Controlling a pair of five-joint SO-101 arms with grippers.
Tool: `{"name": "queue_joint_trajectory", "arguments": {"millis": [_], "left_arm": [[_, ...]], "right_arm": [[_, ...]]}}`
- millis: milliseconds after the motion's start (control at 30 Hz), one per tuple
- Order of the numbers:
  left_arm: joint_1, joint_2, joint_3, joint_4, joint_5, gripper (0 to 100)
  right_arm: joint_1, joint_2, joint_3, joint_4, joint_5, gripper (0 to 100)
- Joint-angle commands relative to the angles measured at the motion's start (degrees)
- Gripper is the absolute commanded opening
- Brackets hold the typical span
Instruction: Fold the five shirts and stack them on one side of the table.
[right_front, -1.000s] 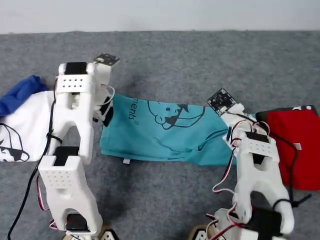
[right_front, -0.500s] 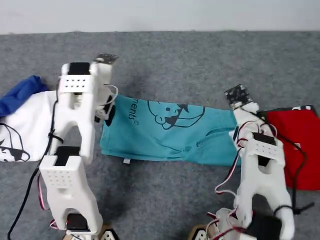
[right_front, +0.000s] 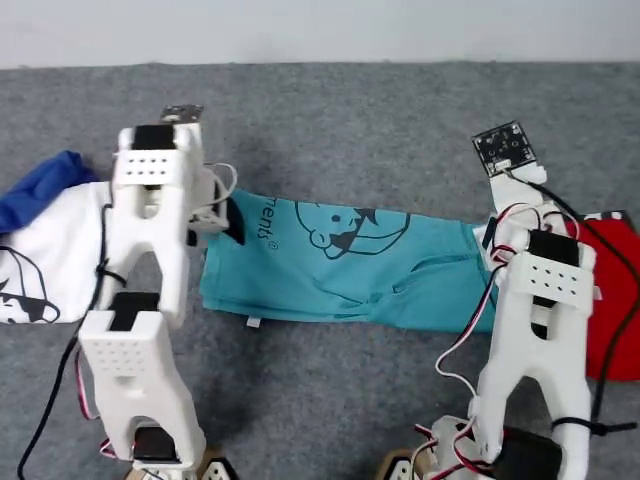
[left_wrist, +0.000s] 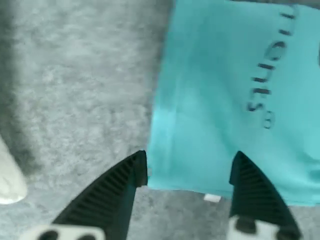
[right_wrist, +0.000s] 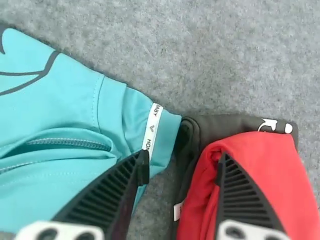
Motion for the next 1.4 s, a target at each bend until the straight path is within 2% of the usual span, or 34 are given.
{"name": "queue_joint_trajectory", "arguments": {"millis": [0, 167, 400, 500, 633, 800, 1167, 1367], "left_arm": [[0.35, 1.93, -0.31, -2.55, 0.79, 27], [-1.76, 6.51, -2.24, -2.99, 0.79, 27], [1.41, 14.51, -5.49, -2.99, 2.29, 26], [-0.18, 18.81, -6.99, -2.9, 5.54, 22], [-1.05, 21.89, -11.3, -0.97, 5.54, 17], [0.97, 24.7, -16.13, 1.58, 5.54, 1], [0.62, 25.76, -17.36, 2.81, 5.36, 1], [-3.52, 21.36, -17.36, 2.81, 0.7, 1]], "right_arm": [[1.36, -1.54, -2.46, 0.75, -0.62, 22.7], [5.05, -1.54, -2.55, 0.75, -0.62, 22.7], [9.01, -1.71, -2.73, 3.91, -0.79, 22.7], [10.33, -3.21, -2.64, 7.25, -0.62, 22.7], [11.74, -6.73, -2.46, 8.13, -0.53, 22.7], [11.56, -9.36, -2.37, 8.4, -0.53, 22.7], [11.74, -9.8, -2.29, 10.59, -0.7, 22.6], [11.74, -9.63, -2.29, 10.59, -0.79, 22.6]]}}
